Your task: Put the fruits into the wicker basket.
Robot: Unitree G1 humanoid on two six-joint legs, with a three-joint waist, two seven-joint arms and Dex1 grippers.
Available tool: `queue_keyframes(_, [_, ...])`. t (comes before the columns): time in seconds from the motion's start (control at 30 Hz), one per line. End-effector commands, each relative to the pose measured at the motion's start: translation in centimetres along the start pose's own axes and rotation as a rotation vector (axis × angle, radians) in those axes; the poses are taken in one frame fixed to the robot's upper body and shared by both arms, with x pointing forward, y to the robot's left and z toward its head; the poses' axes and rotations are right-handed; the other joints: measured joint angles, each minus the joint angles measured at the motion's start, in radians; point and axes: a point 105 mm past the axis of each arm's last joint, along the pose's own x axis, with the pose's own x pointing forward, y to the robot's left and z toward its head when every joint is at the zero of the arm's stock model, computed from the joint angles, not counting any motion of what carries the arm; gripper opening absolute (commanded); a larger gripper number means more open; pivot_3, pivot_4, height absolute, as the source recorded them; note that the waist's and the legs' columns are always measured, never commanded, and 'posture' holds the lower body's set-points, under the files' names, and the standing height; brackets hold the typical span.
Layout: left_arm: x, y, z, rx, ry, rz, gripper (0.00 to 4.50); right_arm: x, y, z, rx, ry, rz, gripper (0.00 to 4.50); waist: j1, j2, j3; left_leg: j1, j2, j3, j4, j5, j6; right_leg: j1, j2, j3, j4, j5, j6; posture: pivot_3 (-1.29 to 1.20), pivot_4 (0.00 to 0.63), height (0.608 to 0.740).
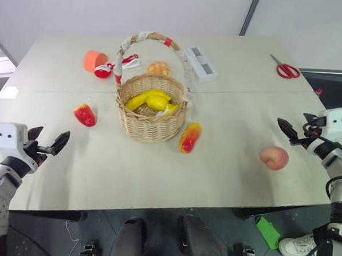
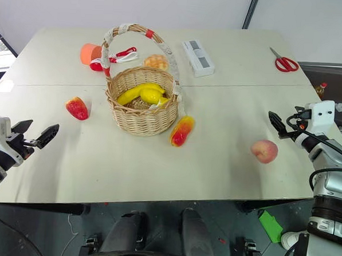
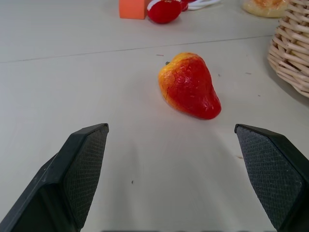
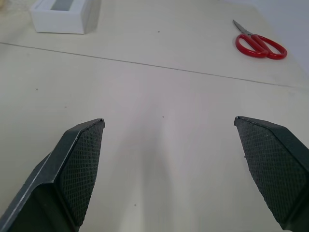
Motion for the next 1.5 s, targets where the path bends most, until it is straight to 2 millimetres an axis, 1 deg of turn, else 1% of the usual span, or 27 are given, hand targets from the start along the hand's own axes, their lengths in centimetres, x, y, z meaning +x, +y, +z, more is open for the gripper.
queue_keyframes(0.03, [-0.1,0.1,1.4,0.018,-0.045,0.007,4.50,0.1,-0.1,1.5,-0.022,-0.050,0.000,4.50,0.000,0.000,0.000,0.000,0.000,0.000,0.000,0.000,0.000,0.000,0.000,0.000,0.000,0.000,0.000,0.00,0.150,0.740])
queue_keyframes(0.1, [0.0,0.2,1.5,0.017,-0.048,0.016,4.50,0.2,0.2,1.7,-0.032,-0.060,0.010,4.50,0.000,0.000,0.000,0.000,0.000,0.000,0.000,0.000,0.000,0.000,0.000,0.000,0.000,0.000,0.000,0.00,0.150,0.740])
queue_keyframes(0.2, [0.1,0.4,1.7,0.021,-0.060,0.030,4.50,0.2,0.8,2.8,-0.042,-0.094,0.039,4.50,0.000,0.000,0.000,0.000,0.000,0.000,0.000,0.000,0.000,0.000,0.000,0.000,0.000,0.000,0.000,0.00,0.150,0.740])
queue_keyframes(0.27, [0.3,0.4,1.8,0.024,-0.060,0.032,4.50,0.2,1.8,3.6,-0.047,-0.120,0.085,4.50,-0.001,0.000,0.000,0.000,0.000,0.000,0.000,0.000,0.000,0.000,0.000,0.000,0.000,0.000,0.000,0.00,0.150,0.740])
queue_keyframes(0.3, [0.4,0.2,1.9,0.026,-0.058,0.027,4.50,0.1,2.6,4.1,-0.049,-0.137,0.126,4.50,-0.001,0.000,0.000,0.000,0.000,0.000,0.000,0.000,0.000,0.000,0.000,0.000,0.000,0.000,0.000,0.00,0.150,0.740])
queue_keyframes(0.33, [0.5,0.0,1.9,0.031,-0.054,0.019,4.50,-0.1,3.9,4.9,-0.052,-0.158,0.185,4.50,-0.001,0.000,0.000,0.000,0.000,0.000,0.000,0.000,0.000,0.000,0.000,0.000,0.000,0.000,0.000,0.00,0.150,0.740])
queue_keyframes(0.4, [1.0,-0.5,2.2,0.038,-0.055,0.011,4.50,-0.7,7.3,6.3,-0.061,-0.185,0.346,4.50,-0.001,0.000,0.000,0.000,0.001,0.000,0.000,0.000,0.000,0.000,0.000,0.000,0.000,0.000,0.000,0.00,0.150,0.740])
queue_keyframes(0.47, [1.4,-1.0,2.4,0.043,-0.054,0.002,4.50,-1.6,10.2,6.9,-0.064,-0.180,0.488,4.50,0.001,0.000,0.000,0.000,0.001,-0.001,0.000,0.000,0.000,0.000,0.000,0.000,0.000,0.000,0.000,0.00,0.150,0.740])
queue_keyframes(0.53, [2.0,-1.5,2.4,0.044,-0.035,-0.001,4.50,-3.4,14.2,7.1,-0.072,-0.150,0.691,4.50,0.002,0.000,0.000,0.000,0.001,-0.001,0.000,0.000,0.000,0.000,0.000,0.000,0.000,0.000,0.000,0.00,0.150,0.740])
queue_keyframes(0.6, [2.8,-2.0,2.6,0.052,-0.017,0.003,4.50,-4.5,17.1,7.3,-0.090,-0.135,0.815,4.50,0.004,0.000,0.000,-0.001,0.001,-0.002,0.000,0.000,0.000,0.000,0.000,0.000,0.000,0.000,0.000,0.00,0.150,0.740])
queue_keyframes(0.67, [3.5,-2.1,2.9,0.046,-0.005,0.031,4.50,-4.8,18.6,7.6,-0.101,-0.142,0.853,4.50,0.004,-0.001,0.000,-0.001,0.001,-0.002,0.001,0.000,0.000,0.000,0.000,-0.001,0.000,0.000,0.000,0.00,0.150,0.740])
queue_keyframes(0.77, [4.9,-2.2,4.1,-0.002,-0.008,0.092,4.50,-4.9,20.8,8.5,-0.103,-0.187,0.906,4.50,0.002,-0.002,0.000,-0.001,0.001,-0.002,0.002,0.000,0.000,0.000,0.000,-0.001,0.000,0.000,0.001,0.00,0.150,0.740])
queue_keyframes(0.83, [6.2,-2.4,4.7,0.038,0.032,0.138,4.50,-5.2,23.0,9.3,-0.103,-0.226,0.972,4.50,0.002,-0.003,0.000,-0.001,0.001,-0.002,0.002,0.000,0.000,0.000,0.000,-0.001,0.001,0.000,0.001,0.00,0.150,0.740])
queue_keyframes(0.9, [7.2,-2.6,4.9,0.064,0.075,0.159,4.50,-5.4,24.4,9.7,-0.103,-0.248,1.008,4.50,0.001,-0.003,0.000,-0.001,-0.001,-0.003,0.002,0.000,0.000,0.000,0.001,-0.001,0.001,0.000,0.001,0.00,0.150,0.740])
queue_keyframes(0.97, [8.1,-2.7,4.9,0.055,0.101,0.162,4.50,-5.3,25.2,10.0,-0.098,-0.262,1.024,4.50,0.001,-0.003,0.000,-0.001,-0.002,-0.004,0.002,0.000,0.000,0.000,0.001,-0.001,0.001,0.000,0.001,0.00,0.150,0.740])
queue_keyframes(1.03, [8.9,-2.9,4.6,0.033,0.143,0.156,4.50,-5.4,25.8,10.1,-0.095,-0.271,1.043,4.50,0.002,-0.003,0.000,-0.001,-0.002,-0.006,0.001,0.000,0.000,0.000,0.000,-0.002,0.001,0.000,0.001,0.00,0.150,0.740])
queue_keyframes(1.17, [10.2,-2.9,4.1,0.038,0.213,0.166,4.50,-5.7,26.6,10.1,-0.085,-0.280,1.069,4.50,0.004,-0.003,0.000,-0.002,-0.003,-0.008,0.002,0.000,0.000,0.000,-0.001,-0.002,0.001,0.000,0.001,0.00,0.150,0.740])
queue_keyframes(1.27, [10.9,-3.0,4.0,0.030,0.240,0.156,4.50,-5.7,26.8,10.1,-0.085,-0.283,1.071,4.50,0.003,-0.003,0.000,-0.002,-0.004,-0.008,0.002,0.000,0.000,0.000,-0.001,-0.003,0.001,0.000,0.001,0.00,0.150,0.740])
queue_keyframes(1.43, [11.6,-3.3,2.9,0.013,0.299,0.132,4.50,-5.7,26.8,10.0,-0.091,-0.289,1.063,4.50,0.002,-0.003,0.000,-0.001,-0.004,-0.009,0.002,0.000,0.000,0.000,-0.001,-0.003,0.001,0.000,0.000,0.00,0.150,0.740])
queue_keyframes(1.5, [11.8,-3.4,2.7,-0.006,0.306,0.118,3.95,-5.7,26.8,10.0,-0.096,-0.291,1.057,4.50,0.002,-0.003,0.000,-0.001,-0.004,-0.009,0.002,0.000,0.000,0.000,-0.001,-0.003,0.002,0.000,0.000,0.00,0.150,0.740])
